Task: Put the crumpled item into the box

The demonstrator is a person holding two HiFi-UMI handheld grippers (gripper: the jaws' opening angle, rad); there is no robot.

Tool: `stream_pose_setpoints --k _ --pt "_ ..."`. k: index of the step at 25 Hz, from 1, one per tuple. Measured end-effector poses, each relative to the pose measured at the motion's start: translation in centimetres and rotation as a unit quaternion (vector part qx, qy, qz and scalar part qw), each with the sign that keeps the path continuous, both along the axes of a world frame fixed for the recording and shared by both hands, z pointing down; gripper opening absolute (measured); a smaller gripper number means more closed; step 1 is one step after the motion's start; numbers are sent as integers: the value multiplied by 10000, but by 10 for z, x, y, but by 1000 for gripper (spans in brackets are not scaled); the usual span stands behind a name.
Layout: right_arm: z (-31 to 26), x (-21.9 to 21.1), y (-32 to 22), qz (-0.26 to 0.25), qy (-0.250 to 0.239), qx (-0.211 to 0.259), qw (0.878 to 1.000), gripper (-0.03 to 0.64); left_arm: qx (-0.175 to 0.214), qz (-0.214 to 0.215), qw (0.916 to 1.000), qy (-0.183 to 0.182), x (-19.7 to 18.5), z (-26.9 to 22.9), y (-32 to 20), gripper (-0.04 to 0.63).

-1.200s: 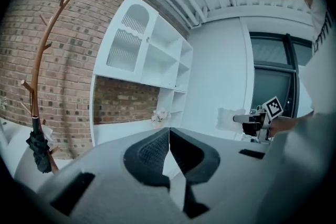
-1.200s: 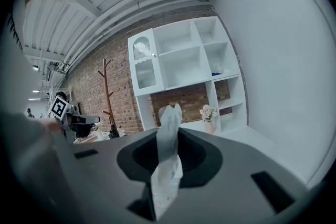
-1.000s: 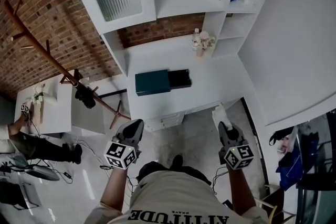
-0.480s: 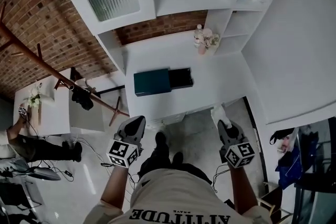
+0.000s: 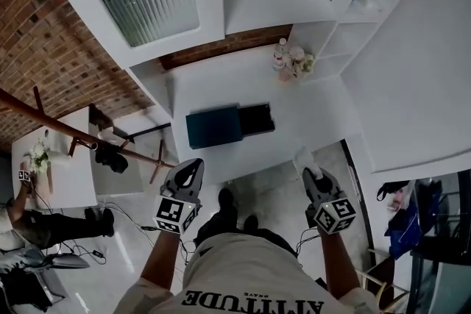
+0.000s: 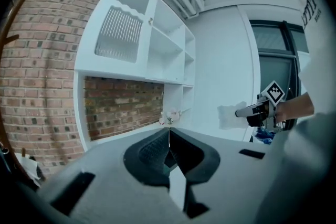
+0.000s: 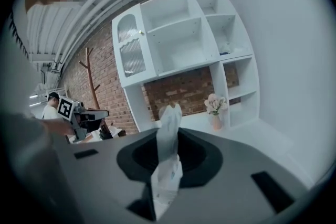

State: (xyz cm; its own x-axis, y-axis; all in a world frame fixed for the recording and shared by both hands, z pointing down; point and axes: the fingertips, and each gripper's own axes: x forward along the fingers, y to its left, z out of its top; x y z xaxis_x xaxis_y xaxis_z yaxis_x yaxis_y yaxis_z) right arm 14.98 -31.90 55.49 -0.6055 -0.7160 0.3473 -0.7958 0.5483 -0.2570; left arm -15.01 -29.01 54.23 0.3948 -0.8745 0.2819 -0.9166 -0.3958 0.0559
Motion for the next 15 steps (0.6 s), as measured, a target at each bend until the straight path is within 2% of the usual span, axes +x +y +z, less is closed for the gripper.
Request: stream_pose_setpoints --k 9,15 --pt "22 -41 -42 -67 229 -258 9994 74 -178 253 9994 180 -30 21 -53 26" --pt "42 -62 -71 -102 130 -600 9981 74 -249 459 9984 195 -44 31 -76 26"
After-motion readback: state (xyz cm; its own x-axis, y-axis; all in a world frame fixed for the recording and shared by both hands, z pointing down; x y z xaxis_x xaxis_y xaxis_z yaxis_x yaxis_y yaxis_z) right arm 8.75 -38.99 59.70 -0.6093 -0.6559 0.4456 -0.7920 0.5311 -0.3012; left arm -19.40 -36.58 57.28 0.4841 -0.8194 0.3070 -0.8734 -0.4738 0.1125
